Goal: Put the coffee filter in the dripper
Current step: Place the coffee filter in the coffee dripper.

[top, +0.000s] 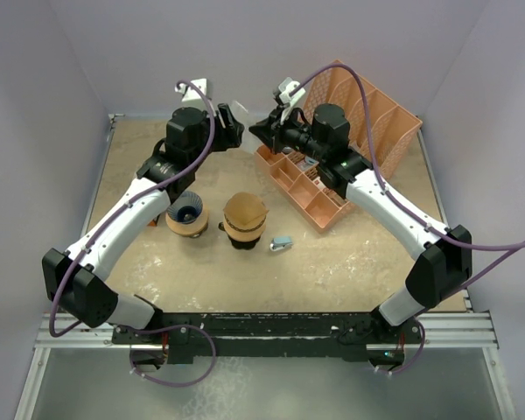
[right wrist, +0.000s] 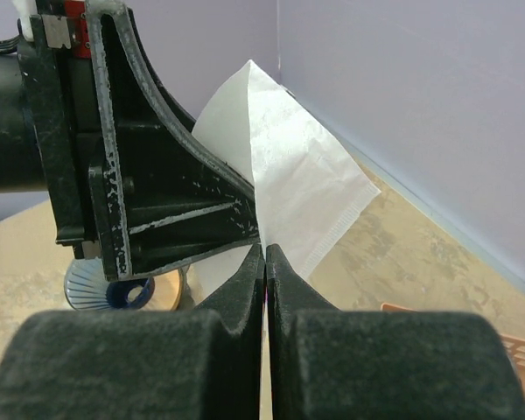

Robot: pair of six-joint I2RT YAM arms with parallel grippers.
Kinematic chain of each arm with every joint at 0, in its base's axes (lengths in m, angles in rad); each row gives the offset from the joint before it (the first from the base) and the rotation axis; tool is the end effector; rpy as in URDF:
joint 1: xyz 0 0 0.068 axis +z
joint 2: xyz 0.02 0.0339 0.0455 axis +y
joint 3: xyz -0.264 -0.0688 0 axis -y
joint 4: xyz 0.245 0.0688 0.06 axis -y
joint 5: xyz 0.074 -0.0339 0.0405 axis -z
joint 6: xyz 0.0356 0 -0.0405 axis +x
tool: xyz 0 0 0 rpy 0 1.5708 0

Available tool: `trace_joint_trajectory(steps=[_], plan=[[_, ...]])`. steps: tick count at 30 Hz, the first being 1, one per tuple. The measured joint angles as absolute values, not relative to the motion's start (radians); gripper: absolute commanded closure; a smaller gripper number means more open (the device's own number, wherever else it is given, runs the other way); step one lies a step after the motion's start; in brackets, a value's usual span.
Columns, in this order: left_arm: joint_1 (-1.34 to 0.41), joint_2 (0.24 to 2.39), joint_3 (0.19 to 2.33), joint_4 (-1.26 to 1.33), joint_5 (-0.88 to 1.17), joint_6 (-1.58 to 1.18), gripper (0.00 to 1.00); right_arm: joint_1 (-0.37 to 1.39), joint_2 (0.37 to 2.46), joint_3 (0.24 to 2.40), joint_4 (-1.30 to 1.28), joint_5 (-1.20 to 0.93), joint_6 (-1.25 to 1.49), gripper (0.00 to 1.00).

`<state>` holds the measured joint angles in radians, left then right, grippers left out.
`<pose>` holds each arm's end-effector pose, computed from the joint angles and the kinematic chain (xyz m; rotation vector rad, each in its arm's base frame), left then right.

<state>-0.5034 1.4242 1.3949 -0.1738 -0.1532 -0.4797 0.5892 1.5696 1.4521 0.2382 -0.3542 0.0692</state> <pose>0.2961 -0.1569 0.4054 -0.0915 1.8053 -0.5719 0.3063 0.2196 0.4213 -0.6682 1.3511 0.7893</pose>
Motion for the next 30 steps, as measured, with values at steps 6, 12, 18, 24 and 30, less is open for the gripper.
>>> trace_joint_trajectory(steps=[6, 12, 18, 24, 30], plan=[[-0.503, 1.424, 1.395, -0.183, -0.215, -0.479, 0.49, 0.589, 1.570, 1.451, 0.238, -0.349, 0.069, 1.00], [-0.502, 1.424, 1.395, -0.189, -0.253, -0.476, 0.48, 0.589, 1.570, 1.451, 0.238, -0.323, 0.067, 1.00], [-0.502, 1.424, 1.395, -0.194, -0.260, -0.468, 0.41, 0.589, 1.570, 1.451, 0.237, -0.275, 0.058, 1.00], [-0.501, 1.406, 1.391, -0.195, -0.170, -0.441, 0.33, 0.589, 1.570, 1.451, 0.233, -0.233, 0.045, 1.00], [-0.497, 1.354, 1.387, -0.238, -0.017, -0.297, 0.21, 0.589, 1.570, 1.451, 0.212, -0.218, 0.017, 1.00]])
